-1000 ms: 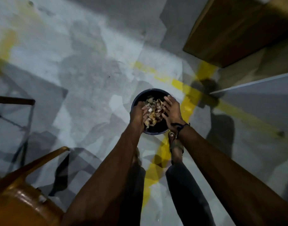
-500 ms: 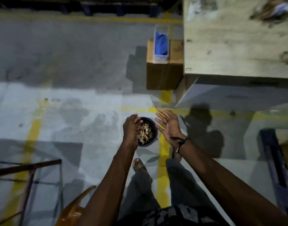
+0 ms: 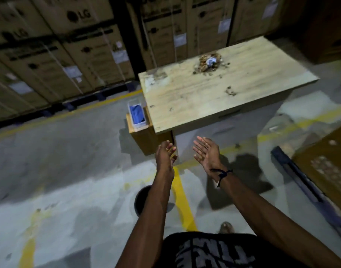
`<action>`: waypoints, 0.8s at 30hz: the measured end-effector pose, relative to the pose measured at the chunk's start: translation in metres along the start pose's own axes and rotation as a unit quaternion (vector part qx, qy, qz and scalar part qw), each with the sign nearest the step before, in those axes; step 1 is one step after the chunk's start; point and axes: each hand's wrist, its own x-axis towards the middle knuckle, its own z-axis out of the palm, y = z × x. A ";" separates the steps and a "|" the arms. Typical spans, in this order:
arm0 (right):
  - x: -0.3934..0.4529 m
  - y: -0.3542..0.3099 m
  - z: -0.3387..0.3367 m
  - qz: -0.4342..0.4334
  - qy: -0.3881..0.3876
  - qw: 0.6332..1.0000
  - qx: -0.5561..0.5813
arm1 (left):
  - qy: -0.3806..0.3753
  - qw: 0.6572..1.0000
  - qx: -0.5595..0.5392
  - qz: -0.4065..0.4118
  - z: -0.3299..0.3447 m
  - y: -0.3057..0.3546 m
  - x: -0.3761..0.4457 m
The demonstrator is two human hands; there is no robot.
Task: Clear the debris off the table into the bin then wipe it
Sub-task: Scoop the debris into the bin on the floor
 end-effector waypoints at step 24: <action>0.270 -0.283 -0.120 -0.173 0.097 0.957 -0.212 | -0.012 0.964 0.216 0.156 0.349 -0.009 0.214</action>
